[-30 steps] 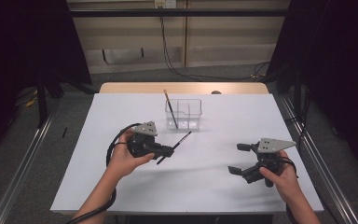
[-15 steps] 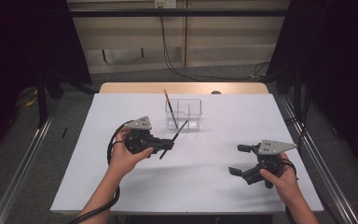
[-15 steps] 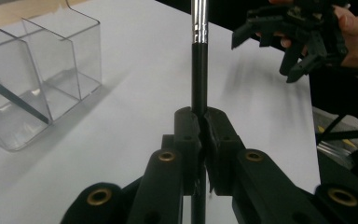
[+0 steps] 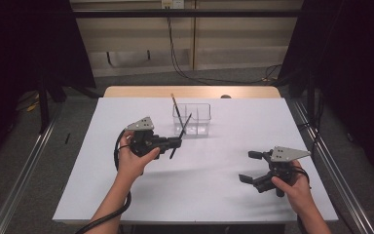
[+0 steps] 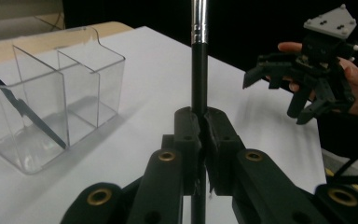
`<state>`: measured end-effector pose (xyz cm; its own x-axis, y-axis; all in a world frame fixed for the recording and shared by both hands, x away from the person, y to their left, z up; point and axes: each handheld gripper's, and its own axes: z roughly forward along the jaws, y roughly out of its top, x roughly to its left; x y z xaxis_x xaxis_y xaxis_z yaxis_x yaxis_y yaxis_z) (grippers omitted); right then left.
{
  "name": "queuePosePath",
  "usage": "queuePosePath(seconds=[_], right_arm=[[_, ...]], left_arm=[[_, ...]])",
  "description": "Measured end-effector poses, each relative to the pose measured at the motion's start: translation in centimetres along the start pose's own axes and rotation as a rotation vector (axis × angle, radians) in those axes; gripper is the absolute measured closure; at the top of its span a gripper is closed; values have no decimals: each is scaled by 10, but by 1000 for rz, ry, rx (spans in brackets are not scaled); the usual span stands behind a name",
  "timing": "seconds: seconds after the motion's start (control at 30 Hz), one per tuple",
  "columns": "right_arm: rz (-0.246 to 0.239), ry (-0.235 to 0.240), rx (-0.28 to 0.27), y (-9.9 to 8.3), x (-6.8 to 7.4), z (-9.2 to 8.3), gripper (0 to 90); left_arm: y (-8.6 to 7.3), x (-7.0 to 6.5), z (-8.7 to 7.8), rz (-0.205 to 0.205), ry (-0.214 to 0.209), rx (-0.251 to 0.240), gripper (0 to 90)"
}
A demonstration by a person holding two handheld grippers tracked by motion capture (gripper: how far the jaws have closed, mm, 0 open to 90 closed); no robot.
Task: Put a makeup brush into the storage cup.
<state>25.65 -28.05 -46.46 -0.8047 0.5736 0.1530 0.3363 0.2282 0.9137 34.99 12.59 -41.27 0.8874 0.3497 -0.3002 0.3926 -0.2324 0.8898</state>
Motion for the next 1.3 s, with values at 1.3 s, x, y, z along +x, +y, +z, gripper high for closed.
queuePosePath(seconds=[1.3], right_arm=[[8,-15,-71,-8,-1,-13,35]], left_arm=[[9,17,7,-44,81,-197,843]])
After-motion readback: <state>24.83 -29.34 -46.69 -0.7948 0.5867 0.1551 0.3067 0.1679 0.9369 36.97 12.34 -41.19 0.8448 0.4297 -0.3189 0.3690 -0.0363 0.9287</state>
